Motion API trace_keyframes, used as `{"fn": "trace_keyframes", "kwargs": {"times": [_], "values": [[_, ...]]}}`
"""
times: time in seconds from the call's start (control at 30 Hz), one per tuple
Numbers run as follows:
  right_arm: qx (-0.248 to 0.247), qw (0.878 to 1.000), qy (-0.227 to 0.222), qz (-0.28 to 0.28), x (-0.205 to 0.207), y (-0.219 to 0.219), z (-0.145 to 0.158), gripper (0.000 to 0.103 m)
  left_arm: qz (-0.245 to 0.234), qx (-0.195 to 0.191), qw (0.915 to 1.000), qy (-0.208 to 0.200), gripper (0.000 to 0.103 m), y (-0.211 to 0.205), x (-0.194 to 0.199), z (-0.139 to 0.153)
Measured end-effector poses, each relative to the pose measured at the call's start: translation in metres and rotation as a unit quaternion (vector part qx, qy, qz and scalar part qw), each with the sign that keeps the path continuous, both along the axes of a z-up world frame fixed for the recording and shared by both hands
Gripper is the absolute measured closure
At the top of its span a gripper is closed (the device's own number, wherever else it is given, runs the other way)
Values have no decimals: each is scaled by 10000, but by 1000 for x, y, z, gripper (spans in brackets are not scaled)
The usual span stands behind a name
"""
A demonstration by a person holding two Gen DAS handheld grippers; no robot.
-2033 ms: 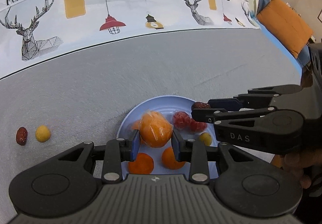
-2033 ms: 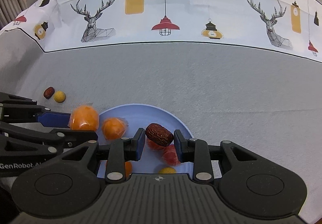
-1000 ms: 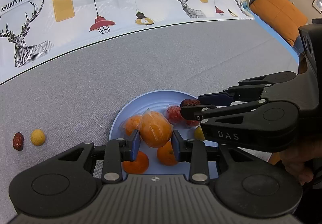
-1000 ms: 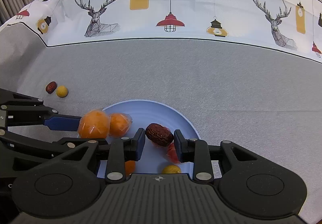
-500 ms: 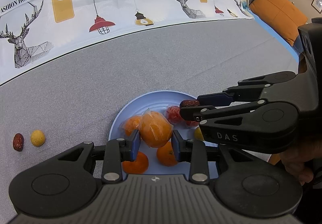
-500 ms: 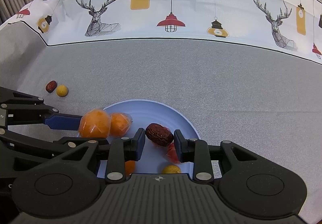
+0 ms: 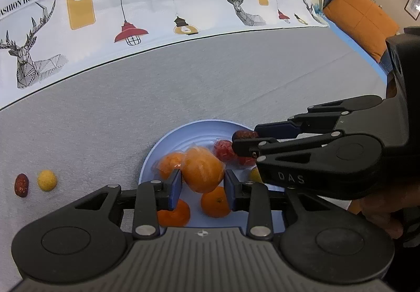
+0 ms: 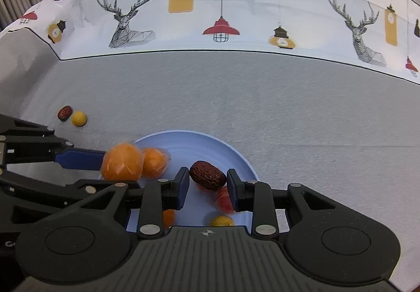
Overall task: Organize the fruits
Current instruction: 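Open the right gripper to drop the red date while the left gripper releases the mandarin, then move both tools to the red date and yellow fruit beside the plate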
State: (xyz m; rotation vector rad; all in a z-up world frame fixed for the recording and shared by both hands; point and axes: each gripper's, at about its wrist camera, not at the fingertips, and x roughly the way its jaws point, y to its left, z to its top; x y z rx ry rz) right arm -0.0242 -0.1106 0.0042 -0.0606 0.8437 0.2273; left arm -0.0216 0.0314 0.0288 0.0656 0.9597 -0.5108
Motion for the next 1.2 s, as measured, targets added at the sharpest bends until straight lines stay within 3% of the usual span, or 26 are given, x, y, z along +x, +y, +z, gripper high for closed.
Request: {"fn": "trace_keyframes", "kwargs": {"times": [0.03, 0.1, 0.17, 0.53, 0.6, 0.77, 0.87, 0.97, 1.03, 1.2], "values": [[-28, 10000, -12, -48, 1, -1, 0, 64, 13, -16, 10000, -16, 60, 1, 0, 1], [-35, 9998, -53, -193, 1, -5, 2, 46, 71, -83, 9999, -25, 56, 4, 1, 3], [19, 9996, -74, -262, 2, -8, 3, 42, 118, -174, 9998, -2, 55, 5, 2, 4], [26, 9994, -137, -302, 3, -7, 5, 41, 389, -266, 9989, -86, 57, 15, 3, 9], [26, 9993, -175, -340, 2, -7, 7, 41, 487, -320, 9983, -94, 60, 19, 5, 10], [72, 9982, -332, -485, 2, -10, 11, 42, 880, -383, 9953, -118, 84, 34, 11, 13], [167, 9973, -430, -563, 1, -13, 14, 45, 1222, -462, 9913, -147, 86, 49, 16, 16], [330, 9960, -553, -615, 2, -14, 18, 61, 1845, -717, 9802, -96, 86, 80, 25, 17], [440, 9951, -624, -635, 2, -13, 20, 65, 2506, -858, 9643, -58, 85, 111, 30, 13], [653, 9943, -657, -528, 3, -5, 24, 67, 4089, -1120, 9050, 356, 85, 188, 32, -14]]}}
